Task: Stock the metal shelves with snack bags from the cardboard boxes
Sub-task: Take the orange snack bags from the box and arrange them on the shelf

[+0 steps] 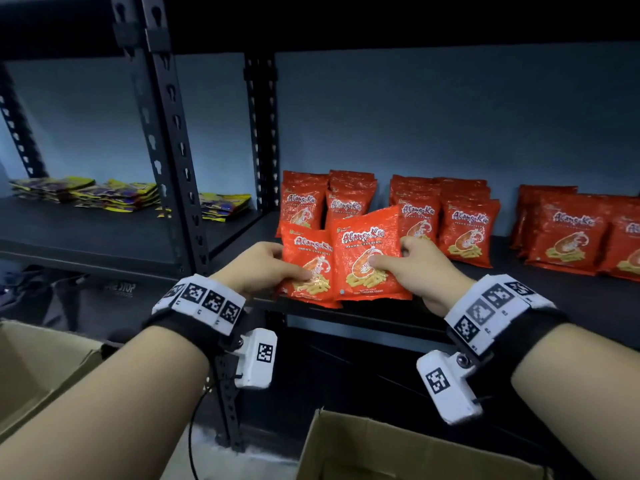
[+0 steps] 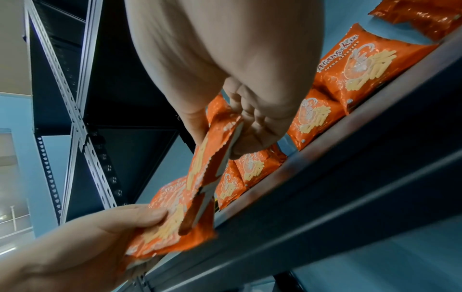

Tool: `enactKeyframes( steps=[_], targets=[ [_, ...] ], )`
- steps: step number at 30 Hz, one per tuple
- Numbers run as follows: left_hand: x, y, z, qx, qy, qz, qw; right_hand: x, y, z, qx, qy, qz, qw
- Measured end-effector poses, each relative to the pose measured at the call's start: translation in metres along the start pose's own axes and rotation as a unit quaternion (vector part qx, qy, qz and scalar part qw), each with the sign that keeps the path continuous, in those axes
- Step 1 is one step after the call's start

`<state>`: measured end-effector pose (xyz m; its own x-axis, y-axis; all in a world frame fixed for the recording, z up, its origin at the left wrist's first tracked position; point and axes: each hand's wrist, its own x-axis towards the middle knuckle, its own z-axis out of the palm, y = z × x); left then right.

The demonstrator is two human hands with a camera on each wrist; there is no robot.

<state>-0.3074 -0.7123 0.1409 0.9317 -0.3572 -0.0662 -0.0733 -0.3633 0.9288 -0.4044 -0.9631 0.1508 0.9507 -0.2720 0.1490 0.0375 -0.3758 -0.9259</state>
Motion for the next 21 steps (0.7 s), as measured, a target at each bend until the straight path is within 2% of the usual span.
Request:
enactKeyframes(
  steps=[4, 8, 13, 17, 21],
  targets=[
    [0.017, 0.016, -0.012, -0.015, 0.001, -0.012, 1.000, 0.026, -0.014, -0.002, -0.039, -0.018, 0.025, 0.999],
    [0.046, 0.035, -0.031, -0.022, 0.067, 0.005, 0.997, 0.060, -0.023, 0.003, -0.035, -0.014, 0.031, 0.999],
    [0.105, 0.040, -0.049, 0.010, 0.103, 0.001, 0.995, 0.106, -0.022, 0.008, -0.040, -0.028, 0.045, 0.998],
    [0.135, 0.044, -0.046, 0.039, 0.076, -0.022, 0.996, 0.132, -0.015, 0.012, -0.056, -0.037, 0.042, 0.997],
    [0.164, 0.039, -0.044, 0.033, 0.053, -0.039, 0.997, 0.151, -0.008, 0.013, -0.150, -0.021, 0.005, 0.988]
  ],
)
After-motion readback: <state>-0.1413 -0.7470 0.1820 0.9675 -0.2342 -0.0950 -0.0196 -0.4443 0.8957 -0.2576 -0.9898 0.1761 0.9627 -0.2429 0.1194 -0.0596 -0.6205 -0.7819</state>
